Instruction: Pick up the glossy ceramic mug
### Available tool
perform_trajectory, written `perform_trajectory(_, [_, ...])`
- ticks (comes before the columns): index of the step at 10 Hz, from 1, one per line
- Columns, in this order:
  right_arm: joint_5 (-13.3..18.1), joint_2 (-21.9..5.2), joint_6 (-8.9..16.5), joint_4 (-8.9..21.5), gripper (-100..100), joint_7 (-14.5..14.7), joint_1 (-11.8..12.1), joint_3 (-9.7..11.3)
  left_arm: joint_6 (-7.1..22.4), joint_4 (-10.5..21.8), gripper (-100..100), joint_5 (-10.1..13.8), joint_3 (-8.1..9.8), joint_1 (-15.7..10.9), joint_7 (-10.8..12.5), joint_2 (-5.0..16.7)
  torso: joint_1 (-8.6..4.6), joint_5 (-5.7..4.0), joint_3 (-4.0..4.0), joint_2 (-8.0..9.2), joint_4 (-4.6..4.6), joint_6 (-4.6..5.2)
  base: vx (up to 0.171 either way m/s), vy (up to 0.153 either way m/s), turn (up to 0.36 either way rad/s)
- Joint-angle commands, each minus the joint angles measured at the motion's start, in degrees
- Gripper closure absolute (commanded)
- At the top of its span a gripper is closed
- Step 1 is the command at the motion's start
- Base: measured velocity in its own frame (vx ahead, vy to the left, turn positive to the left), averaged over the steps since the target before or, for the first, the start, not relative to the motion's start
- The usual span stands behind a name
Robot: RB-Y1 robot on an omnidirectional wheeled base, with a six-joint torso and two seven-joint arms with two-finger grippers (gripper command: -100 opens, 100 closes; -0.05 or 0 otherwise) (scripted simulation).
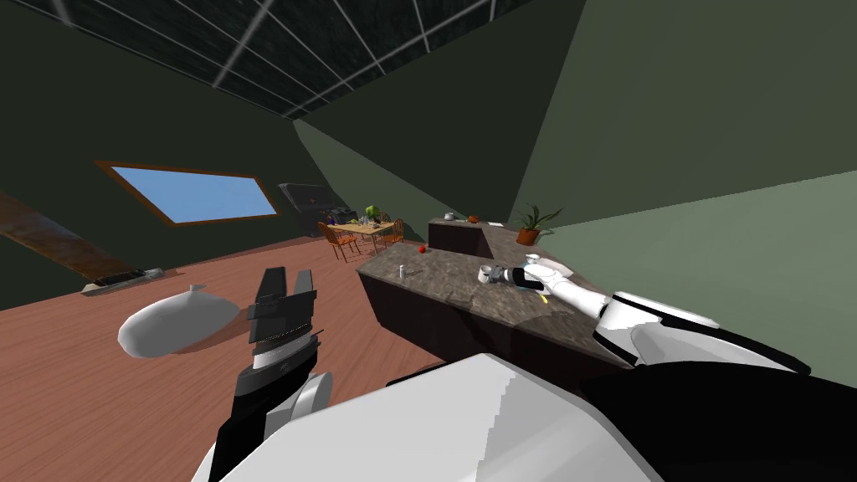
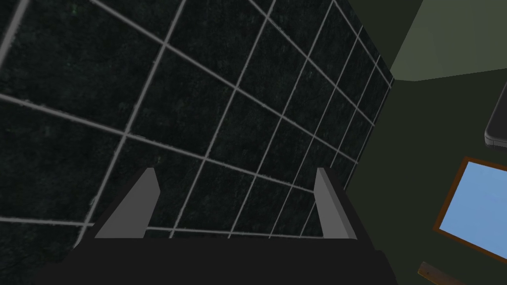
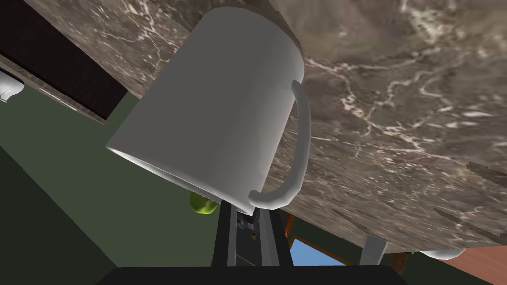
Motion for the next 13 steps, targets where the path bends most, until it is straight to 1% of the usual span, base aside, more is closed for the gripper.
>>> perform_trajectory(1, [0.95,-0.84,0.00,-2.75,100,-0.40,2.86,-2.86,0.00,0.00,0,0.00,0.00,0.00,0.00,0.00,0.00,0.00,0.00,0.00,0.00,0.00,0.025,0.007,0.054])
perform_trajectory(2, [0.95,-0.84,0.00,-2.75,100,-0.40,4.41,-4.08,0.00,0.00,0,0.00,0.00,0.00,0.00,0.00,0.01,0.00,-0.02,-0.04,0.00,-0.04,0.027,0.008,0.040])
perform_trajectory(3, [1.99,-1.70,0.18,-5.48,100,-1.07,6.21,-5.91,0.00,0.00,0,0.00,0.00,0.00,0.00,0.00,0.00,0.00,-0.02,-0.04,-0.01,0.01,0.033,0.007,0.051])
perform_trajectory(4, [1.99,-1.70,0.18,-5.58,100,-1.07,7.96,-7.56,0.00,0.00,0,0.00,0.00,0.00,0.00,0.00,0.02,0.02,-0.02,-0.06,0.01,-0.03,0.029,0.006,0.034])
perform_trajectory(5, [1.99,-1.70,0.18,-5.58,100,-1.07,8.93,-7.76,0.00,0.00,0,0.00,0.00,0.00,0.00,0.00,0.01,0.01,-0.02,-0.04,0.00,0.01,0.015,0.004,-0.002])
perform_trajectory(6, [3.02,-2.56,0.37,-7.87,100,-1.75,10.61,-10.14,0.00,0.00,0,0.00,0.00,0.00,0.00,0.00,-0.03,-0.01,0.00,0.01,0.00,0.05,0.023,0.008,0.048])
perform_trajectory(7, [3.02,-2.56,0.37,-8.41,100,-1.75,13.00,-11.45,0.00,0.00,0,0.00,0.00,0.00,0.00,0.00,0.01,0.04,0.03,0.01,0.04,-0.01,0.025,0.008,0.040])
perform_trajectory(8, [4.05,-3.42,0.55,-10.43,100,-2.42,14.45,-13.47,0.00,0.00,0,0.00,0.00,0.00,0.00,0.00,0.02,0.03,0.01,0.00,0.02,0.02,0.031,0.009,0.047])
perform_trajectory(9, [4.05,-3.42,0.55,-11.16,100,-2.42,16.05,-15.14,0.00,0.00,0,0.00,0.00,0.00,0.00,0.00,0.04,0.06,0.01,-0.02,0.04,-0.01,0.029,0.005,0.031])
perform_trajectory(10, [4.05,-3.42,0.55,-11.24,100,-2.42,17.24,-15.14,0.00,0.00,0,0.00,0.00,0.00,0.00,0.00,0.06,0.07,0.01,-0.02,0.04,-0.01,0.017,0.000,0.007])
perform_trajectory(11, [5.09,-4.28,0.73,-13.47,100,-3.09,19.17,-17.86,0.00,0.00,0,0.00,0.00,0.00,0.00,0.00,0.03,0.04,0.02,0.03,0.02,0.03,0.027,0.008,0.045])
perform_trajectory(12, [5.09,-4.28,0.73,-14.07,100,-3.09,21.11,-18.83,0.00,0.00,0,0.00,0.00,0.00,0.00,0.00,0.07,0.10,0.03,0.00,0.06,-0.03,0.026,0.004,0.039])
perform_trajectory(13, [6.12,-5.14,0.91,-16.60,100,-3.76,22.82,-20.81,0.00,0.00,0,0.00,0.00,0.00,0.00,0.00,0.09,0.09,0.02,0.01,0.04,-0.02,0.030,0.006,0.063])
